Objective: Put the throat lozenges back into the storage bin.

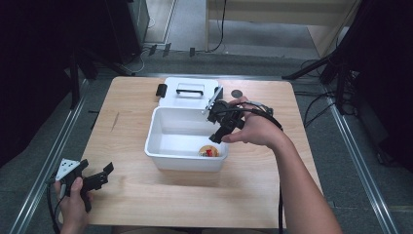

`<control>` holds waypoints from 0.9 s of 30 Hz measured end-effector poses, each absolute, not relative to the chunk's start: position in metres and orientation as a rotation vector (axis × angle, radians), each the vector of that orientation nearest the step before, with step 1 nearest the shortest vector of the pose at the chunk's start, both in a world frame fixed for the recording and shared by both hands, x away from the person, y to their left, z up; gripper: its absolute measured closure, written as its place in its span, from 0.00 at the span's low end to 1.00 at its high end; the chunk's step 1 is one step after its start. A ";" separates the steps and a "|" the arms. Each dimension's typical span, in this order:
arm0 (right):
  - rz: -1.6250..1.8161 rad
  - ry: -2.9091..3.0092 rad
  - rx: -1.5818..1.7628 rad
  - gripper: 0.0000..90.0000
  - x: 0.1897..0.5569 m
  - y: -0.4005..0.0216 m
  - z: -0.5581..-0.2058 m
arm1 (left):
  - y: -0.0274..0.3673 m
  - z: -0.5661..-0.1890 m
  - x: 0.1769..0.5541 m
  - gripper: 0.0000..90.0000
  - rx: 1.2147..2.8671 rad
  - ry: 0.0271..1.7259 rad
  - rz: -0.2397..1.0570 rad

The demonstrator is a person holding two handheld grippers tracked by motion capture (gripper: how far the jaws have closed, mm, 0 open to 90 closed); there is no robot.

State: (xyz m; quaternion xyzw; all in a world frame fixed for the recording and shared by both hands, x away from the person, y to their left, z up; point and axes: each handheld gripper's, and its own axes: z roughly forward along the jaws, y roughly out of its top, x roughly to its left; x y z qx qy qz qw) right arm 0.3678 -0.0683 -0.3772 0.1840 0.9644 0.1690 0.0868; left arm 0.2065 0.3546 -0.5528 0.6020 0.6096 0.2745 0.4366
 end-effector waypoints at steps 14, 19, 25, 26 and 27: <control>0.525 2.777 0.753 0.14 0.363 -0.109 -0.360 | 0.355 -0.553 0.207 0.00 1.502 1.516 0.687; 0.528 2.717 0.845 0.13 0.358 -0.127 -0.358 | 0.354 -0.553 0.206 0.00 1.503 1.516 0.686; 0.548 2.694 0.936 0.00 0.355 -0.150 -0.365 | 0.354 -0.553 0.206 0.00 1.503 1.516 0.687; 0.564 2.687 0.946 0.00 0.355 -0.154 -0.367 | 0.354 -0.553 0.206 0.00 1.503 1.515 0.687; 0.574 2.676 0.967 0.00 0.354 -0.158 -0.369 | 0.354 -0.553 0.206 0.00 1.502 1.516 0.687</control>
